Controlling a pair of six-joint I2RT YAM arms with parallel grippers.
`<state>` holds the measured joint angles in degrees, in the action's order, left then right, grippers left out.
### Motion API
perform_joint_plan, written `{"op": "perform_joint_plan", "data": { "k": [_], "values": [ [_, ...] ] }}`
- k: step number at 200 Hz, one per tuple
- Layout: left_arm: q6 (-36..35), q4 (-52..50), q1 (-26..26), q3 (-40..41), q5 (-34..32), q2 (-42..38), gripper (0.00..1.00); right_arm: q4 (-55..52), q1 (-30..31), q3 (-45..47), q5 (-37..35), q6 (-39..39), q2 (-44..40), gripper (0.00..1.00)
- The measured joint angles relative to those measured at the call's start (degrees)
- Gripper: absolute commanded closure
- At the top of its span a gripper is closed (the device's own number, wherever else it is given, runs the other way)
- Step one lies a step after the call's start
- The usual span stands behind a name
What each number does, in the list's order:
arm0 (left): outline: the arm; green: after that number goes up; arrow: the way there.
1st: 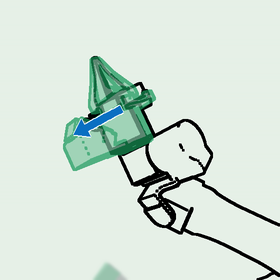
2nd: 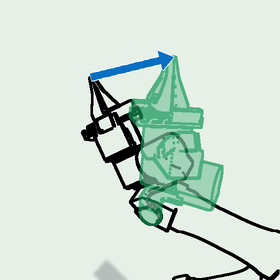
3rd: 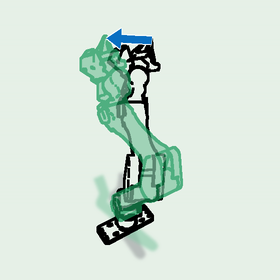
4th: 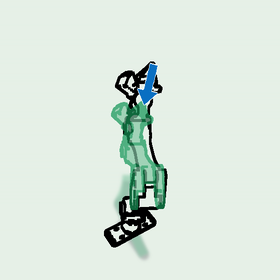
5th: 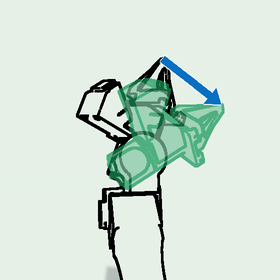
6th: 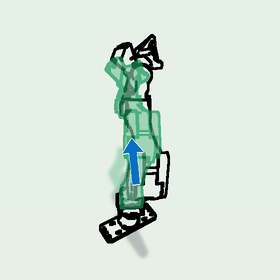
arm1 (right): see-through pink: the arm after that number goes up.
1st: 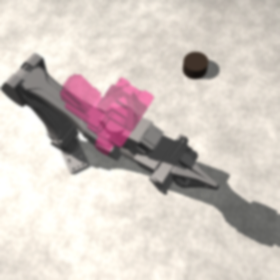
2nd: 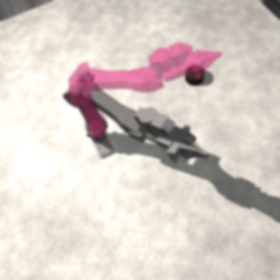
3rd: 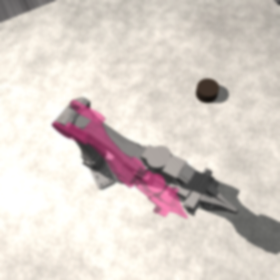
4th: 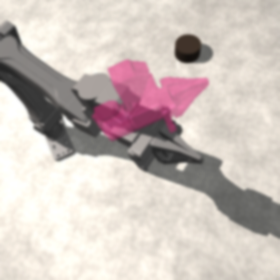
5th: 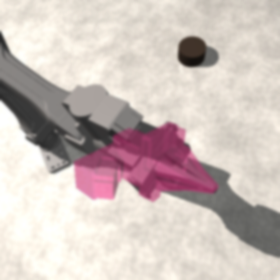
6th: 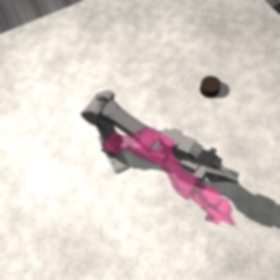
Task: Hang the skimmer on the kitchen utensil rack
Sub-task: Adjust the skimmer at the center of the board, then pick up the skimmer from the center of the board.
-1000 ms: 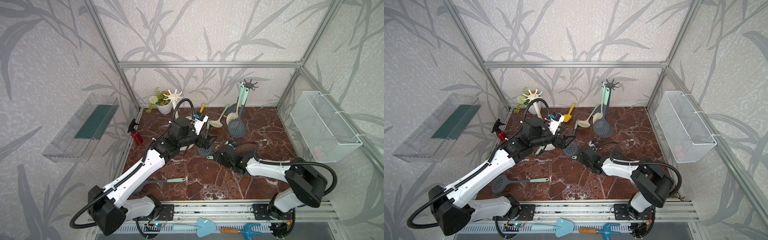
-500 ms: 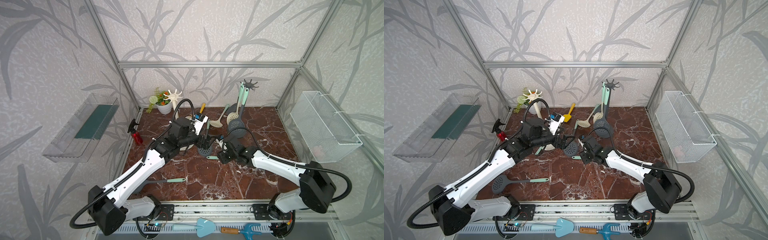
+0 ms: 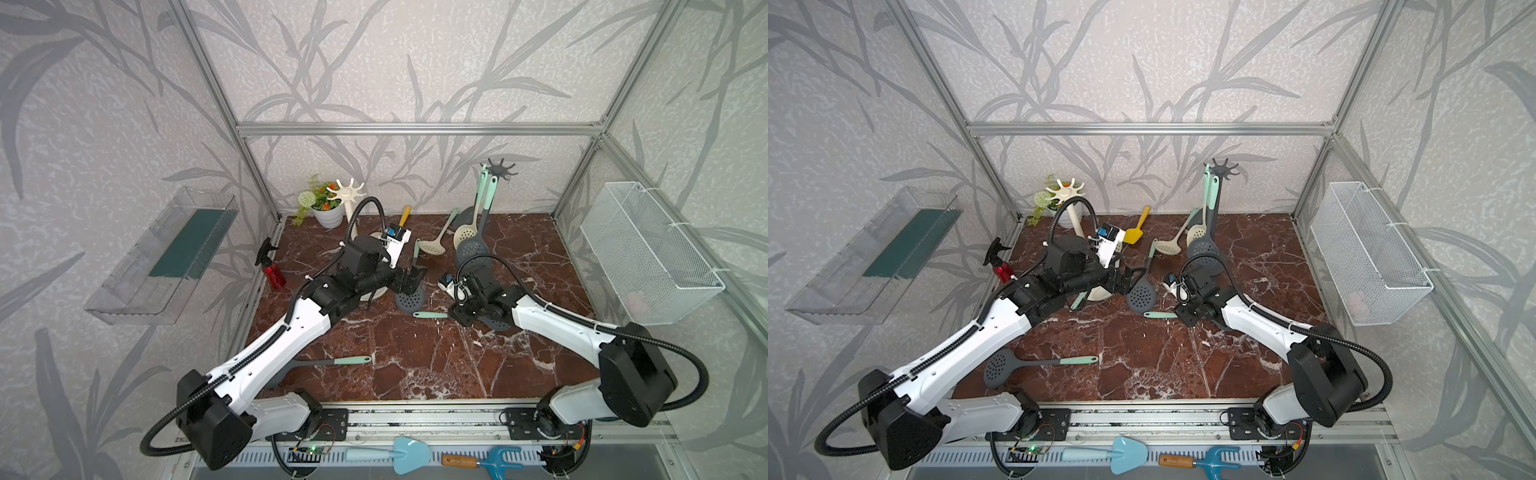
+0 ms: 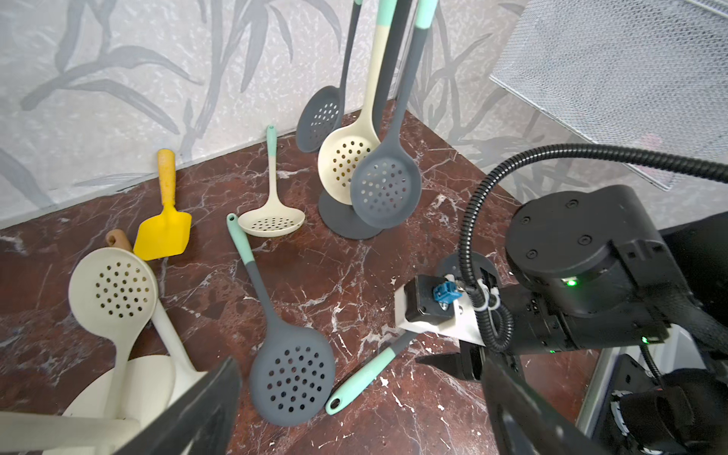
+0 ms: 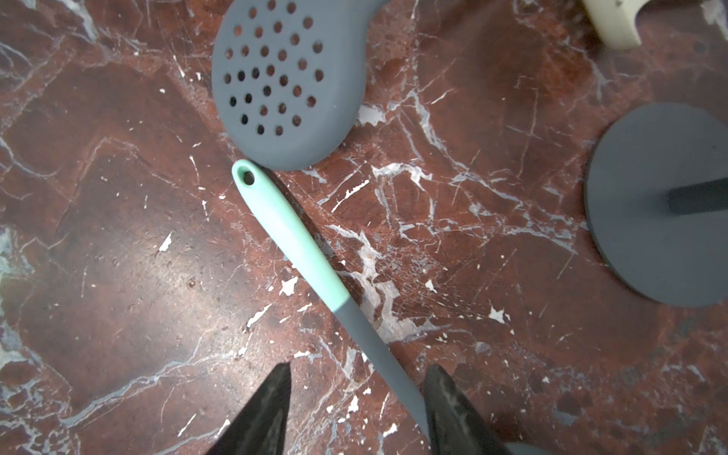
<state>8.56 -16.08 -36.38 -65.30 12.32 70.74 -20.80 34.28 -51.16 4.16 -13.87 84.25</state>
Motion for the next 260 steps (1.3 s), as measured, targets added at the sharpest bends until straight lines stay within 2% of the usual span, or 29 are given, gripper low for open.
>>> {"op": "perform_joint_plan", "data": {
  "k": [58,156,197,260],
  "values": [
    [0.5,-1.1,0.0,-0.1,-2.0,1.1,0.07,-4.1,-0.2,-2.8,-1.6,-3.5,7.9,0.45],
    [0.6,-1.6,0.0,-0.3,-2.0,1.2,0.08,-8.4,-0.2,-8.7,-2.1,-6.4,16.3,0.49],
    [0.6,-1.6,0.0,-0.3,-1.9,1.2,0.08,-9.4,-0.2,-9.1,-1.5,-6.1,17.2,0.52],
    [0.6,-1.6,0.0,-0.3,-1.9,1.2,0.08,-8.9,-0.1,-9.1,-2.6,-3.7,17.4,0.72]
  ]
}}
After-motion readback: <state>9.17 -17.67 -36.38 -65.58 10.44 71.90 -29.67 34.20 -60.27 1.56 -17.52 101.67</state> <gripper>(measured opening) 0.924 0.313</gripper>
